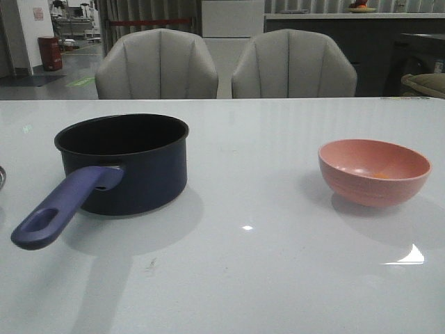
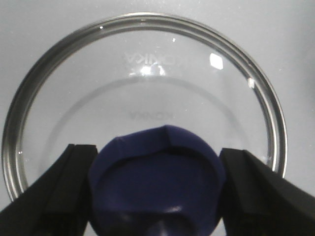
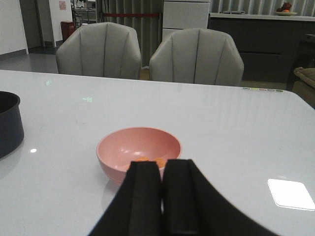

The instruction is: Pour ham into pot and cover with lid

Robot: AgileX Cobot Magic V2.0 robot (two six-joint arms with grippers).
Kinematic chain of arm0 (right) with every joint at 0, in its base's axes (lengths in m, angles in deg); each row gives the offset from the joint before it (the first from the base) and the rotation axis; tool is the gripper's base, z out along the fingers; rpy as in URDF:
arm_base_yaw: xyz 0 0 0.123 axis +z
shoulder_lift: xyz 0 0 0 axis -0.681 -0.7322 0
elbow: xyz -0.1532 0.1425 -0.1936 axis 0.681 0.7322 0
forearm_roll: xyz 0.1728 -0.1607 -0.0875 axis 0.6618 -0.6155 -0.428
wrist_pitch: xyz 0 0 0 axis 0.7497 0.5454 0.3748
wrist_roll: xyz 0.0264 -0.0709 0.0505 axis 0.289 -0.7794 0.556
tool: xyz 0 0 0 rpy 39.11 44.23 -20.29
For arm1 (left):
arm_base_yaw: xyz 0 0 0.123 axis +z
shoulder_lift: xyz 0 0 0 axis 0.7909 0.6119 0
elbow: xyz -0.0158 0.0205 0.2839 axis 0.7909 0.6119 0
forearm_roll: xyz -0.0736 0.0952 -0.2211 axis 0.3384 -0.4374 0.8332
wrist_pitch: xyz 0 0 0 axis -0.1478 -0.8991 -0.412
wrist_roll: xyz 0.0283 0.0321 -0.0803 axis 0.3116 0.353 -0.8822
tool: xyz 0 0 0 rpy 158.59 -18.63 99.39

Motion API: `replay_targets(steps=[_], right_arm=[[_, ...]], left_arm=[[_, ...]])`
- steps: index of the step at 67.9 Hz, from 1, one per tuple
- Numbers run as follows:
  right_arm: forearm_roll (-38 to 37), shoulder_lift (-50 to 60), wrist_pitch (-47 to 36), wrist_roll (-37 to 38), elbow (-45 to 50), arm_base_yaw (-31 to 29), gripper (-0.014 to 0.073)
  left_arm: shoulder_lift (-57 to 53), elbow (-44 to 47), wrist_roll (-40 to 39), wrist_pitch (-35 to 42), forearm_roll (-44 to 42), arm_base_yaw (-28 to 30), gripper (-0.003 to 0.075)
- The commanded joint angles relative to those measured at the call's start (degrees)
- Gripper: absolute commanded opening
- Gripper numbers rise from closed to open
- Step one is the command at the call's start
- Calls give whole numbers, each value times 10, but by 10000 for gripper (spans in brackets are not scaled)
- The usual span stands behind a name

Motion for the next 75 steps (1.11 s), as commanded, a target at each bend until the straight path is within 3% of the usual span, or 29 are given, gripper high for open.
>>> replay_targets(steps=[1,9,27,33,54,75], right_arm=[[0,11,-49,-1,-3,-4,162],[0,11,-49,-1,-3,-4,162],[0,11,-49,-1,-3,-4,162],[0,11,-49,-1,-3,-4,162],[0,11,-49,-1,-3,-4,162],[0,11,-49,-1,-3,-4,162]], left_arm=[[-4,-13,0,28,3,0,264],[10,-13,0,28,7,0,304],[15,-13,0,44,7,0,565],[15,-13,0,48,7,0,616],[-23,-39,1,15,7,-5,615],[-205,3,13,103,10,-56,615]])
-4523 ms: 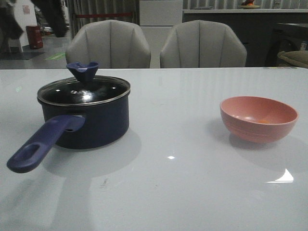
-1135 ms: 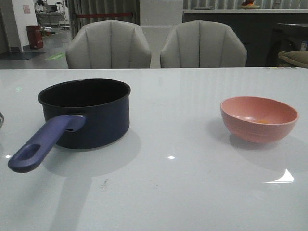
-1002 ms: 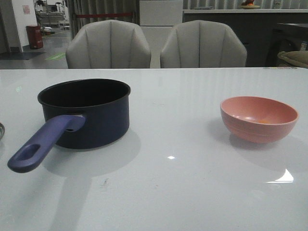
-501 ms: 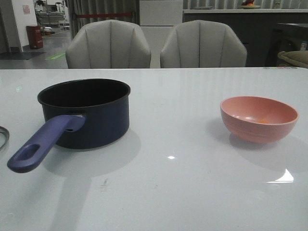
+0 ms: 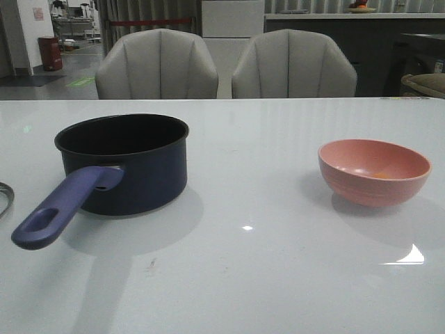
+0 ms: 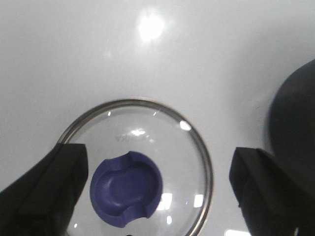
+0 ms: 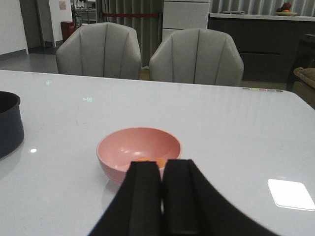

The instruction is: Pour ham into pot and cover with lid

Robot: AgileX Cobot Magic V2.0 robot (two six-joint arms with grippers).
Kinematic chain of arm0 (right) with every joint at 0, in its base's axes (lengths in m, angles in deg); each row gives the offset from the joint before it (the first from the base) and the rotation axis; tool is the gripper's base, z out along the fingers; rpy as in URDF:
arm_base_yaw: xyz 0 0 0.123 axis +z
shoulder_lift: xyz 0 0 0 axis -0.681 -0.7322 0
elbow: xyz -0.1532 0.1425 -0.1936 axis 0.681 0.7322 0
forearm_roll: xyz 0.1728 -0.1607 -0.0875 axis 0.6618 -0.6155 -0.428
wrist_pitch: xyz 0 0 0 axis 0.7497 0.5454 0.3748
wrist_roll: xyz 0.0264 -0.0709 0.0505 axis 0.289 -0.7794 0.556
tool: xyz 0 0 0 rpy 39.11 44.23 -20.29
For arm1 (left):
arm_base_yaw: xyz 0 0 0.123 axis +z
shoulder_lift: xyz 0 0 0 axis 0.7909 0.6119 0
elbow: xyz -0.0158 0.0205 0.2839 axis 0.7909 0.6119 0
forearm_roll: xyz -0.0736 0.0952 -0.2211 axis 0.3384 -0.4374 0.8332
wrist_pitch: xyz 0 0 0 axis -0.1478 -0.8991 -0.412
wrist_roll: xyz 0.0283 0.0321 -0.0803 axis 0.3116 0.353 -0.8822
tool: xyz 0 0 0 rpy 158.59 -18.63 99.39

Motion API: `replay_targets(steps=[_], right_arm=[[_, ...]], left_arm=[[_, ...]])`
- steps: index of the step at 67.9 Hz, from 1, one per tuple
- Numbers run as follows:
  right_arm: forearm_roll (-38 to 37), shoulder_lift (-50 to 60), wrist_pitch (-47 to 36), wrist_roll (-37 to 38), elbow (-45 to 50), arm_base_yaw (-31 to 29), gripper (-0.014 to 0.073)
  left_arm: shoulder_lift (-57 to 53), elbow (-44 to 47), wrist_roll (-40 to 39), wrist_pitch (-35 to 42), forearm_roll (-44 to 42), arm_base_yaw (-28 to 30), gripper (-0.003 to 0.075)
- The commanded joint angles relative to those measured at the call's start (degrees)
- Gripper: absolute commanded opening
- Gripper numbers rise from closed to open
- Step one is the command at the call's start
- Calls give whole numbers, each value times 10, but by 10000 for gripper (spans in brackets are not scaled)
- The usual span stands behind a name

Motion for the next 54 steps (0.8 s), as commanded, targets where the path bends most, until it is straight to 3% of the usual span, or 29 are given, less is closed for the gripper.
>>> replay_targets(steps=[1,29,54], right_arm=[[0,11,-49,-1,-3,-4,162],[0,11,-49,-1,-3,-4,162],[-15,11,-49,-14,-3,-4,162]], left_arm=[[-85,0,3,51,6,-20,615],[-347,149,3,120,4,-30,615],[-607,400,3,278,28,-46,615]])
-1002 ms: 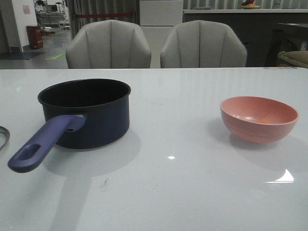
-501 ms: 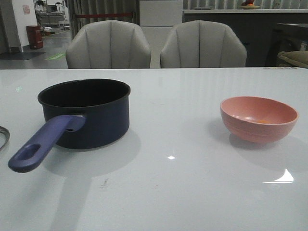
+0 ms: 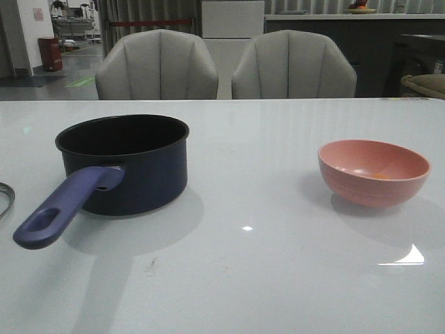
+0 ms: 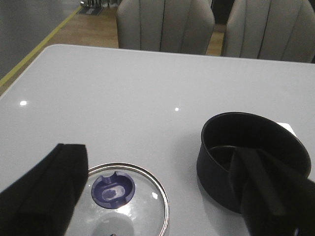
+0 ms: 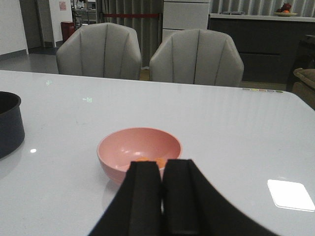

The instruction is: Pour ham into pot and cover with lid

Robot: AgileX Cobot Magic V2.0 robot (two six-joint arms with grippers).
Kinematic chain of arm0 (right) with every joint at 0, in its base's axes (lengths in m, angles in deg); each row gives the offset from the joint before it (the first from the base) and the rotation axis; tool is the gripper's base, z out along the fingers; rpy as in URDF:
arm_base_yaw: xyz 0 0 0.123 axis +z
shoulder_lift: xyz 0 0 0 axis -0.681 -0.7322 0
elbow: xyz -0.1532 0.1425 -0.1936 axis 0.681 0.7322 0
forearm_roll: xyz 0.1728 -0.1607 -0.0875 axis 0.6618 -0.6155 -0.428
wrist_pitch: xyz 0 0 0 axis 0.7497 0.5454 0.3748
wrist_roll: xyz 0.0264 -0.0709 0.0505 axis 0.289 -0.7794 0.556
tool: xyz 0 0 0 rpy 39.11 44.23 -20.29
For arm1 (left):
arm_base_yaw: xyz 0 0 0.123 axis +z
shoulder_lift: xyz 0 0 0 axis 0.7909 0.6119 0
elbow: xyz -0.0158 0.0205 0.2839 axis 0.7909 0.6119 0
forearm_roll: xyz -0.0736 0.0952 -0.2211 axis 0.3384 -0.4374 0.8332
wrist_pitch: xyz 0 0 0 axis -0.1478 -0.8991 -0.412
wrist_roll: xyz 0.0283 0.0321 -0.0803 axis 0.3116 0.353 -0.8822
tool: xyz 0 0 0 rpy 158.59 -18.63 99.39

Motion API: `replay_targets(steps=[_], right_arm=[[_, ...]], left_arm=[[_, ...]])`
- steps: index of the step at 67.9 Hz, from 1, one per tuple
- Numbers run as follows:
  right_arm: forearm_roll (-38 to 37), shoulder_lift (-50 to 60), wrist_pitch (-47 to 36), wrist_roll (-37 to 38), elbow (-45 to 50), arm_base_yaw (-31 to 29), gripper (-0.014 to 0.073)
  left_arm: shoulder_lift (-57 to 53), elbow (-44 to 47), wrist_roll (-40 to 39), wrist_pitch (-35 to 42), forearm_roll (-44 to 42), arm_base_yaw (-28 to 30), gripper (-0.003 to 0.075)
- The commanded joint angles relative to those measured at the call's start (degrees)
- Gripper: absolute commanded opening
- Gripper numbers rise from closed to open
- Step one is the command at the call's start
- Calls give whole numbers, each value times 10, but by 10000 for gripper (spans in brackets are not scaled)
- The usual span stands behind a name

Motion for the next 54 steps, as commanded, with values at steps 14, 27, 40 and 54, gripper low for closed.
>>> replay_targets(steps=[14,27,40,54], right_arm=[[-14,11,-49,-12,-3,-4,162],[-4,11,-84,-2,-3,-4,162],[7,-8,-33,-1,-61,-4,162],[7,-128,111,-1,-170,-4,162]], left_arm=[[-133,78,-1,53,12,-58,615],[-174,79,-1,9,-41,-107,615],[-176,79,-1,4,-41,-138,615],[-176,79,-1,6,-40,-142,615]])
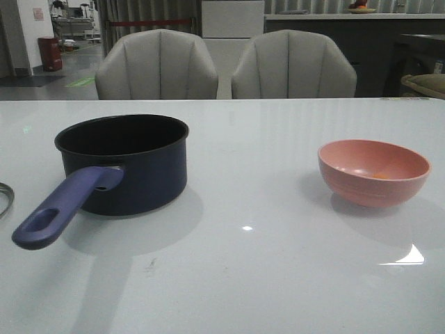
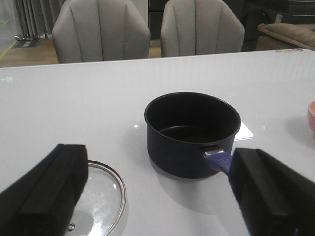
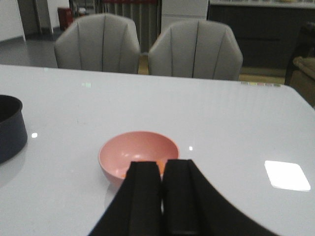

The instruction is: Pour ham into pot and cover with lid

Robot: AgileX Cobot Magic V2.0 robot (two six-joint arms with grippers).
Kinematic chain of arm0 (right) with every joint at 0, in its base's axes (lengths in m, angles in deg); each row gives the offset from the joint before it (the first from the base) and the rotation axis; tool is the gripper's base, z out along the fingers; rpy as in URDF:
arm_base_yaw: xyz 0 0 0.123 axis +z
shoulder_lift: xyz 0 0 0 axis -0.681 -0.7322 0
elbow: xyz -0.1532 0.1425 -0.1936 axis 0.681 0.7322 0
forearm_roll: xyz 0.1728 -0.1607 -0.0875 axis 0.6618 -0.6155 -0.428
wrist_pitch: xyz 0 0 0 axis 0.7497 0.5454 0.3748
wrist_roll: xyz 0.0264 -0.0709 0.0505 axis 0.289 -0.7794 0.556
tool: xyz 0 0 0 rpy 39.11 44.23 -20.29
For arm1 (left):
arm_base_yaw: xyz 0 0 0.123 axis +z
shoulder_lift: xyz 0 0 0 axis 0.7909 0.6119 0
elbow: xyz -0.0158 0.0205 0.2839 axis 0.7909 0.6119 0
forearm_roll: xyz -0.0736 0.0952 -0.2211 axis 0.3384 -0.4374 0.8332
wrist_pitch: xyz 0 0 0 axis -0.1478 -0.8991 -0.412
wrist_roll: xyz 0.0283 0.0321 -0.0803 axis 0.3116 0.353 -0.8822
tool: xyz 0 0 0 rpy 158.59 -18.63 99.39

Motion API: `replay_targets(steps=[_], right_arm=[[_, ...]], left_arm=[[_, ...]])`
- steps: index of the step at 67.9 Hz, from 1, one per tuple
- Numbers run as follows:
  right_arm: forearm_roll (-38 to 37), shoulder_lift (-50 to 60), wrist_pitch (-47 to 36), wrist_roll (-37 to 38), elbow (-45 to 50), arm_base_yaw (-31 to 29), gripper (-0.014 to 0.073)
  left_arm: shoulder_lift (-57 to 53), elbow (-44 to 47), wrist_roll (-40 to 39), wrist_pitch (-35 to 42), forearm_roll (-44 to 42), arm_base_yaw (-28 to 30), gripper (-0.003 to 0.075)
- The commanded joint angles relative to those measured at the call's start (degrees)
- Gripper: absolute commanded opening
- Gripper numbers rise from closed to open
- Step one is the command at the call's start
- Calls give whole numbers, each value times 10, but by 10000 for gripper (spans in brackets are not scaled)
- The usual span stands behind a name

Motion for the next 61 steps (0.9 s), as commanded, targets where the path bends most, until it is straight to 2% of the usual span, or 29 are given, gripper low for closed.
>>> replay_targets(steps=[1,23,28,36,40,61], right_arm=[[0,-64,6,-2,-52,-4,162],[31,-121,2,1,-56,-4,167],[31,-159,15,1,-73,-4,227],[33,-247,46,2,-123,-4,415],[34,-295,61,8,-159,-4,465],[36,-537,118,22,-340,-34,475]], left_arm=[[4,-15,-1,42,1,-4,615],[4,-15,-1,42,1,-4,615],[4,-15,-1,42,1,-4,615],[4,-15,-1,42,2,-4,615],[4,-15,-1,42,2,-4,615],[4,-15,-1,39,2,-4,615]])
